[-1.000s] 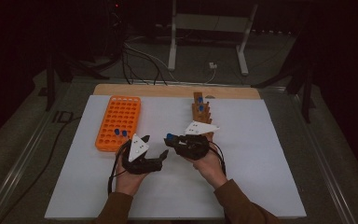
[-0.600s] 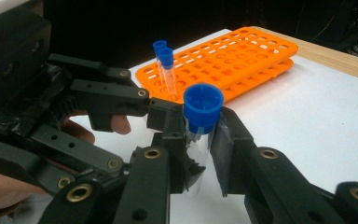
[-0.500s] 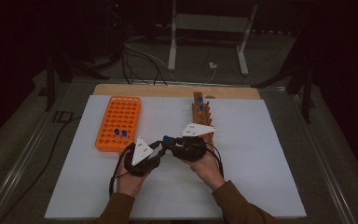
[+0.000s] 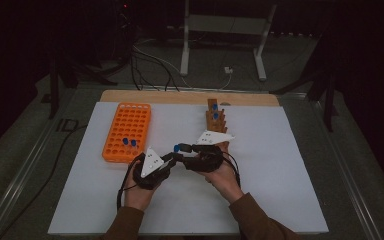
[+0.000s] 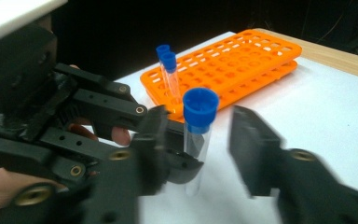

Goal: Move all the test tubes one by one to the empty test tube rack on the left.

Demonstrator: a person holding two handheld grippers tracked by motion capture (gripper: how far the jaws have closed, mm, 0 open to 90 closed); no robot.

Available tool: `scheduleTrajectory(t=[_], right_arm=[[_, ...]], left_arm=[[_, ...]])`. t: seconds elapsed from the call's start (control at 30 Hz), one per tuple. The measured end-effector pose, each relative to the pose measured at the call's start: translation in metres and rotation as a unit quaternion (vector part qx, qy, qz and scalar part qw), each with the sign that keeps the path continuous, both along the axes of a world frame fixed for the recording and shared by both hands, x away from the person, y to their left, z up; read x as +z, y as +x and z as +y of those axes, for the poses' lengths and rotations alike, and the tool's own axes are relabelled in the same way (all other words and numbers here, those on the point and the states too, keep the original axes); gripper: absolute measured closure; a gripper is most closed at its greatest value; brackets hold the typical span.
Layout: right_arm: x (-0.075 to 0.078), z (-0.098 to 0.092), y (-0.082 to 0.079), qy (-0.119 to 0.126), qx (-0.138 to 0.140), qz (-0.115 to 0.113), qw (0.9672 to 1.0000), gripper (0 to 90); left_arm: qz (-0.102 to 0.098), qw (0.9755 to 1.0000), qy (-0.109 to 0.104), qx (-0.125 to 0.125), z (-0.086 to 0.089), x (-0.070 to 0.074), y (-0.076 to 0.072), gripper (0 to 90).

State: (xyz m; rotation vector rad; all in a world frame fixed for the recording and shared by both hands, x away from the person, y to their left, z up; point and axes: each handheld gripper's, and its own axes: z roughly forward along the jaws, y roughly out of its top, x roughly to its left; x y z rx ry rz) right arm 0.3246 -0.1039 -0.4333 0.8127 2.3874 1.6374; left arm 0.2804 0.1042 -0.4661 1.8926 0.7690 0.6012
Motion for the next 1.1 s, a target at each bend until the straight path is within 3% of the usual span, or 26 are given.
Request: scheduleTrajectory(t=[0.2,0.43,0.77,1.1], right_arm=[[0.001,-0.006,0.000,-0.011,-0.008,0.001,0.9999,29.1],[-0.001,-0.013,0.003,-0.031,-0.033,-0.006,0.9989,16.4],[-0.006,-0.023,0.006,-0.050,-0.070,-0.014,0.9962,5.1],[-0.008,-0.039,0.002,-0.060,-0.080,-0.026,0.9947,0.6]], left_arm=[[0.007,0.9998,-0.012,0.011,0.010,-0.001,0.002,77.0],[0.008,0.9996,-0.016,0.021,0.019,0.001,0.003,77.1],[0.008,0.9989,-0.032,0.034,0.038,0.005,0.003,77.1],[0.003,0.9973,-0.053,0.051,0.060,0.011,0.004,77.1]])
